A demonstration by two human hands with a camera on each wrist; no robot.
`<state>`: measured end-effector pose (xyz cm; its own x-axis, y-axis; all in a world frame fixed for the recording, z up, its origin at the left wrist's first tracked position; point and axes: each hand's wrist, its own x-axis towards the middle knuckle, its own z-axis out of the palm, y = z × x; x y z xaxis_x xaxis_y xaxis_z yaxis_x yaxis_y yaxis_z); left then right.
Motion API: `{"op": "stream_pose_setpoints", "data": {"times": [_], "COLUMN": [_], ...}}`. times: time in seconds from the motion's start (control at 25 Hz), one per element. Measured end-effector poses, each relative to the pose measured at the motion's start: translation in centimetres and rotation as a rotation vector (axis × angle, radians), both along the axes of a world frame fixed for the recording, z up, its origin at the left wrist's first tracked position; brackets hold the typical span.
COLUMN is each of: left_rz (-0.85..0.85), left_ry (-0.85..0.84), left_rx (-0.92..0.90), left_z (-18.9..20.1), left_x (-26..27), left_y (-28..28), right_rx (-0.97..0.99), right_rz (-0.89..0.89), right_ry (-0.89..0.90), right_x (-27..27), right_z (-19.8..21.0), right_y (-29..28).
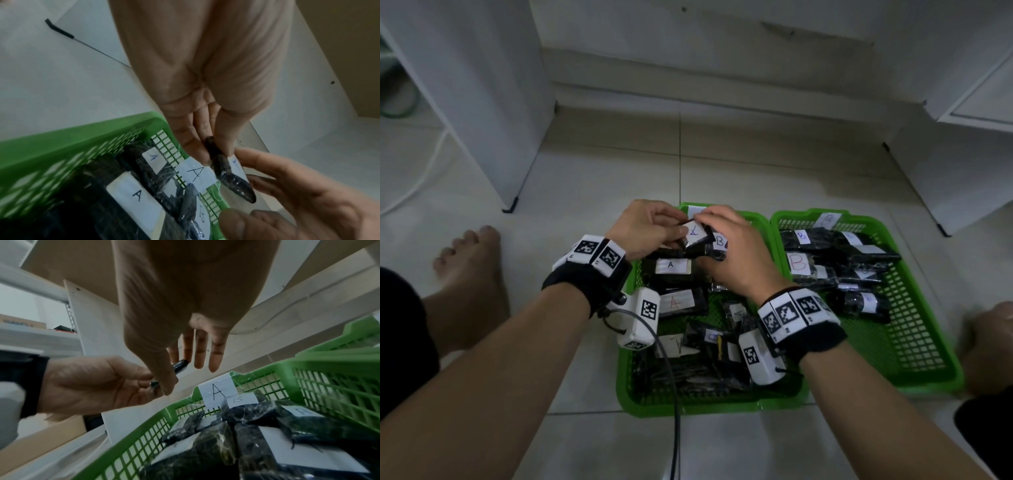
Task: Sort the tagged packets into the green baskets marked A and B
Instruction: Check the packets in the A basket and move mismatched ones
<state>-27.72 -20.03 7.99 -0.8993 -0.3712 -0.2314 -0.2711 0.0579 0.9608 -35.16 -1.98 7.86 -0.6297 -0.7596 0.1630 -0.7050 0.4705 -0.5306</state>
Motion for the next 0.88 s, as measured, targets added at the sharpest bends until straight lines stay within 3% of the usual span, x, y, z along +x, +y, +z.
{"op": "stream_pose_setpoints", "data": {"times": [0.16, 0.32, 0.36, 0.48, 0.76, 0.8, 0.88], "left_rz": [-0.024, 0.125, 0.167, 0.138, 0.001, -0.001, -0.106], "left_ry": [0.024, 0.056, 0.051, -0.015, 0.003, 0.0, -0.04], "left_rx": [-0.026, 0.289, 0.268, 0.053, -0.09, -0.167, -0.553], "left_z": [-0.3, -0.3, -0.5, -0.5, -0.7, -0.7, -0.8], "left_x": [-0.3, -0.9, -1.2, -1.9, -2.2, -2.2, -2.2], "left_y": [-0.3, 0.1, -0.1, -0.9, -0.8, -0.7, -0.8], "right_rx": [0.01, -0.062, -0.013, 0.106, 0.168, 0.192, 0.292], "right_rz": [0.056, -0.087, -0.068, 0.015, -0.106, -0.11, -0.115], "right_ry": [0.043, -0.004, -0.029, -0.07, -0.27, -0.261, -0.169], "right_x": [-0.9, -0.6, -0.6, -1.4, -3.8, -4.1, -4.4], "right_z": [1.0, 1.6, 1.6, 1.6, 0.8, 0.5, 0.0], "right_y": [-1.0, -1.9, -2.0, -2.1, -3.0, -3.3, -4.0]}}
